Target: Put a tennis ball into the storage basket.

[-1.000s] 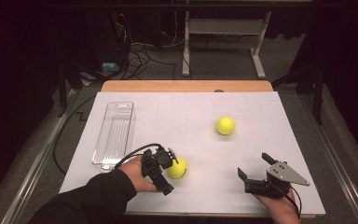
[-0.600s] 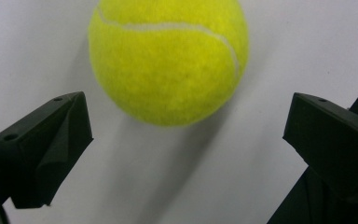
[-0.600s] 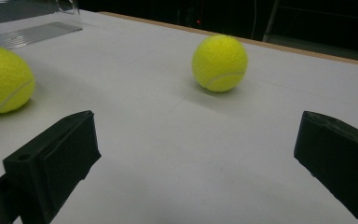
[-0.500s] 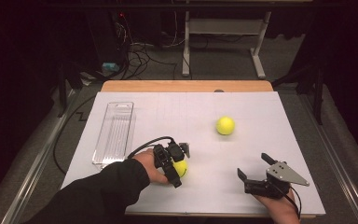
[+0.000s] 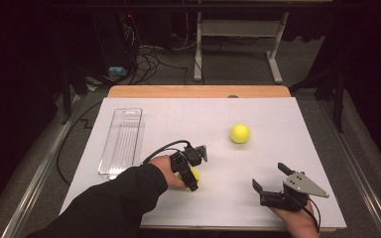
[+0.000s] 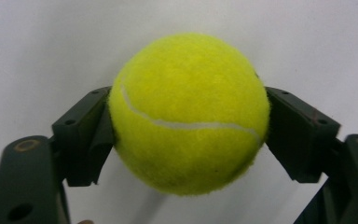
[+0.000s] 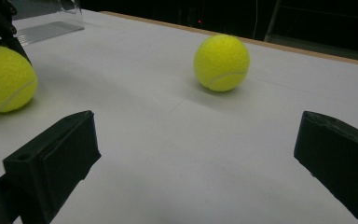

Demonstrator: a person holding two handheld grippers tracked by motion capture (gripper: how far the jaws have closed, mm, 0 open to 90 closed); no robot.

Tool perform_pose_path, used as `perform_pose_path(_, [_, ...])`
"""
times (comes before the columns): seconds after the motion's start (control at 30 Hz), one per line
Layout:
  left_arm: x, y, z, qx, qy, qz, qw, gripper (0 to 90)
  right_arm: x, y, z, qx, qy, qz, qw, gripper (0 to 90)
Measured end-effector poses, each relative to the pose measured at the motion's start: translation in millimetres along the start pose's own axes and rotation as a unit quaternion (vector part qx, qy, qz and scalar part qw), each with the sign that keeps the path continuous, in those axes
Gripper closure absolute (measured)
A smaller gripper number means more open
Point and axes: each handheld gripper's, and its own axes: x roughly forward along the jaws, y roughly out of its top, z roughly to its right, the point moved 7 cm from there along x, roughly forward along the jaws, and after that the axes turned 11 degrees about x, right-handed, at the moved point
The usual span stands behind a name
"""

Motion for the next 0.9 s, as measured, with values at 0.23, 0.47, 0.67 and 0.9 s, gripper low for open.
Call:
perform_pose_path(0.23, [-2.8, -0.3, 1.1, 0.002, -0.003, -0.002, 1.0, 26.8, 0.0, 0.3, 0.1, -0.001, 0.0, 0.001, 1.0, 0.0])
perform_pose_path(0.47, [-17.6, -0.4, 2.6, 0.006, -0.001, 0.006, 1.0, 26.8, -0.1, 0.4, 0.2, -0.002, 0.0, 0.001, 1.0, 0.0])
perform_pose_path(0.67, [-34.9, -6.9, -1.3, 0.001, 0.008, 0.004, 1.0, 26.8, -0.2, 0.2, -0.3, -0.001, 0.002, 0.001, 1.0, 0.0])
perform_pose_path(0.9, [-55.7, -21.6, -13.1, -0.026, 0.015, 0.013, 0.9995, 26.8, -0.3, 0.1, -0.2, -0.001, 0.002, 0.0, 1.0, 0.0])
